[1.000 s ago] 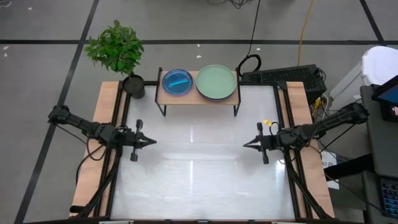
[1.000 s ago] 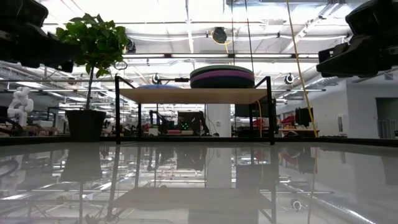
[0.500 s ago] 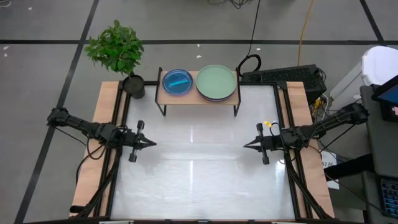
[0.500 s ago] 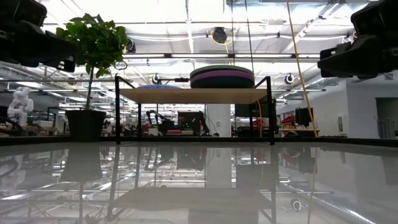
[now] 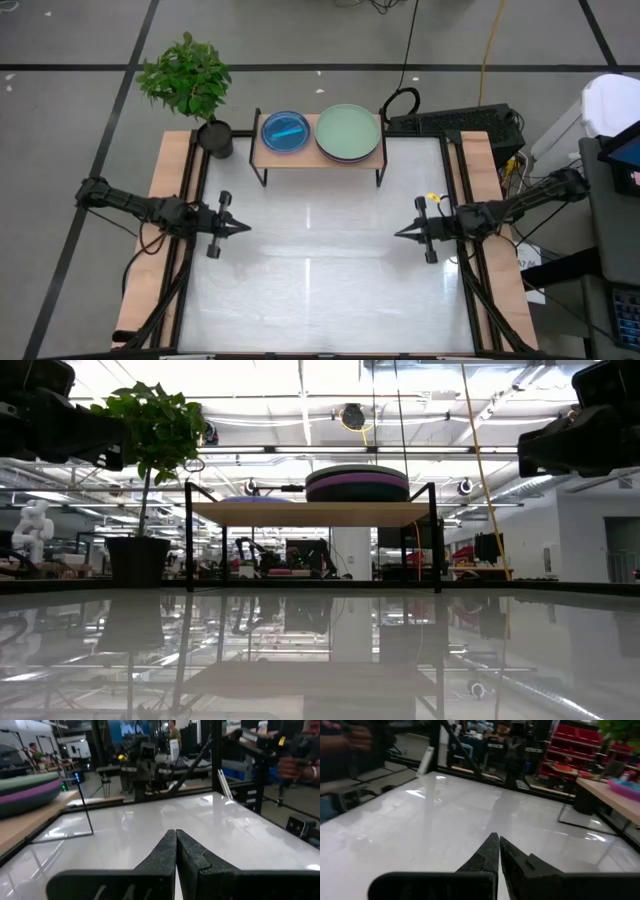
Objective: Place and stack plates onto a shelf
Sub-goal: Return to Home Position
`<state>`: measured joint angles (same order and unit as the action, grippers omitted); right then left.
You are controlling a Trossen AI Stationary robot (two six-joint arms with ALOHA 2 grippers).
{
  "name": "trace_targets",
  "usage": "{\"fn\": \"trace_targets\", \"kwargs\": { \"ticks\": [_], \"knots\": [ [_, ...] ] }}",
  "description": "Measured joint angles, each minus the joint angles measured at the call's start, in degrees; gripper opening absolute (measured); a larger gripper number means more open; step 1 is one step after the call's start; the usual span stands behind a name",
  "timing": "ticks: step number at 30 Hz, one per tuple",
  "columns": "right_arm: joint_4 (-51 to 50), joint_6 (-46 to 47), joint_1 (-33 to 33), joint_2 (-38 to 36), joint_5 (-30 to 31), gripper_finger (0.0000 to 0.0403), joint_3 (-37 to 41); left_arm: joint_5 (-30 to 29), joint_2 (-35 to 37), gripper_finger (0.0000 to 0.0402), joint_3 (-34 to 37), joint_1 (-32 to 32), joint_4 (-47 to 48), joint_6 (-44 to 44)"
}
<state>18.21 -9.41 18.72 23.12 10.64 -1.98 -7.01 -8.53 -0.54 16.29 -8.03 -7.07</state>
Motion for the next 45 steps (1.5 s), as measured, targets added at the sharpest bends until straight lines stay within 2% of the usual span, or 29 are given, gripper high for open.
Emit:
{"fn": "trace_targets", "kwargs": {
  "ticks": [10, 19, 23, 27, 30, 45],
  "knots": [
    [-10.28, 1.14, 0.00, -10.44, -1.67, 0.0000, 0.02, -0.07, 5.26, 0.0003, -0.04, -0.26, 5.14, 0.42],
    [-12.56, -2.86, -1.97, -18.30, -2.19, 0.0000, 0.09, -0.52, 5.74, 0.0003, -0.04, -0.63, 4.48, -0.06],
    [-13.85, -3.30, -4.97, -19.48, -7.09, 0.0000, 0.09, -0.55, 5.72, 0.0003, -0.04, -1.18, 4.48, 0.30],
    [-16.02, -2.47, -8.36, -20.30, -8.48, 0.0000, 0.14, -0.56, 5.72, 0.0003, -0.04, -1.27, 4.44, 0.27],
    [-16.31, -1.61, -11.25, -21.00, -12.20, 0.0000, 1.20, -0.59, 5.72, 0.0003, -0.04, -1.27, 4.42, 0.26],
    [-16.74, -1.59, -19.48, -21.21, -13.77, 0.0000, 1.14, -0.63, 5.72, 0.0003, -0.07, -1.27, 4.81, 0.31]
  ]
}}
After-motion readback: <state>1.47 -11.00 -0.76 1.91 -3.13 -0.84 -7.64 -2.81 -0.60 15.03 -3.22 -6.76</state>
